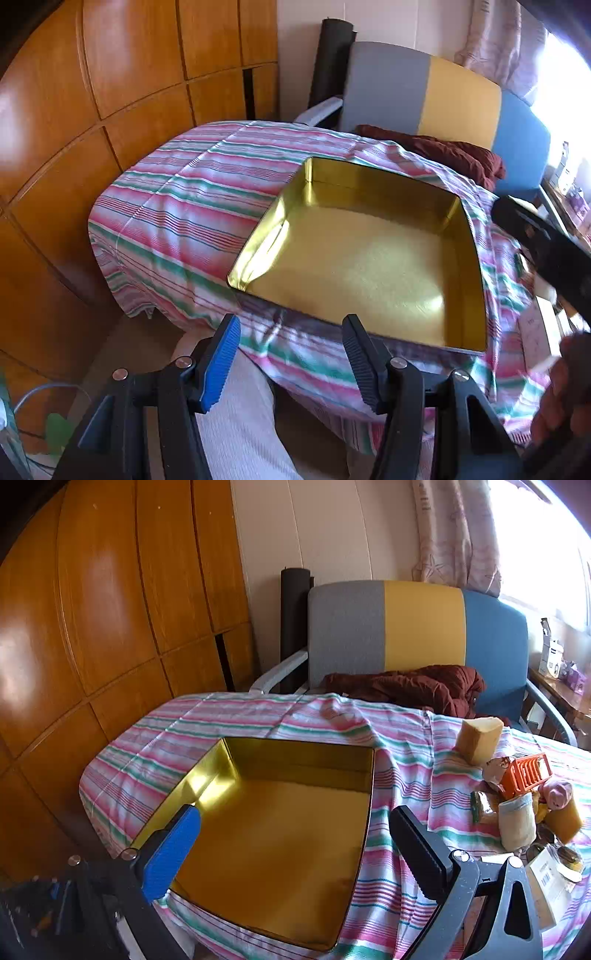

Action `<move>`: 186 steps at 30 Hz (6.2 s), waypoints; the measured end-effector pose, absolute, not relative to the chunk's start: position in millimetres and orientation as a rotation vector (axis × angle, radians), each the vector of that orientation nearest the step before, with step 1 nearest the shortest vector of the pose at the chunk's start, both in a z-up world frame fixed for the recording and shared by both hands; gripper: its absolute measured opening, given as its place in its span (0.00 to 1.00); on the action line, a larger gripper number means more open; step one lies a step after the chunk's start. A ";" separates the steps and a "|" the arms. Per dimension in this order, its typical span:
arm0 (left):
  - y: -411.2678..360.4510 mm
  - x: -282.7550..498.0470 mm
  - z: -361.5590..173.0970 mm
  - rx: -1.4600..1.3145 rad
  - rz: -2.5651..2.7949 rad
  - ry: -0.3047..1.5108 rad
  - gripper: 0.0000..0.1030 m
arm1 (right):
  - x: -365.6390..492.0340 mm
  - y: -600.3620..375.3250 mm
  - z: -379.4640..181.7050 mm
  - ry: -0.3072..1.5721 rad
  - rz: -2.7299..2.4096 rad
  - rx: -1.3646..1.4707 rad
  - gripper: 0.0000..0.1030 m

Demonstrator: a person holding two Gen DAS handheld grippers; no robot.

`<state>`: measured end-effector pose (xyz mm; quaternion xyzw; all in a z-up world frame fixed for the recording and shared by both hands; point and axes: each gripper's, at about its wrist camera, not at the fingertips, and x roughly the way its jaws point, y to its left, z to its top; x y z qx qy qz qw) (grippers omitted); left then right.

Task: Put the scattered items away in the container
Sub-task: 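Move both tools from the gold tin toward the pile of items, then grasp a white barcode box with the right tool while the left tool grasps another white box, then carry both white boxes into the gold tin and set them down side by side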

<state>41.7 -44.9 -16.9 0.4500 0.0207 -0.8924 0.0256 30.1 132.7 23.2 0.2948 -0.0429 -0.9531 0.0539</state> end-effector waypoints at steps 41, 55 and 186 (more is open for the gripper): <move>-83.7 44.1 5.0 1.158 -2.734 0.130 0.57 | 24.3 126.4 6.0 -0.143 -2.797 1.023 1.00; -54.9 32.9 9.6 1.221 -2.823 0.169 0.57 | 33.4 154.0 6.8 -0.173 -2.821 1.023 1.00; -1.1 -194.8 -87.2 1.766 -2.743 -0.236 0.50 | -147.4 133.9 -62.4 -0.355 -2.578 1.491 0.62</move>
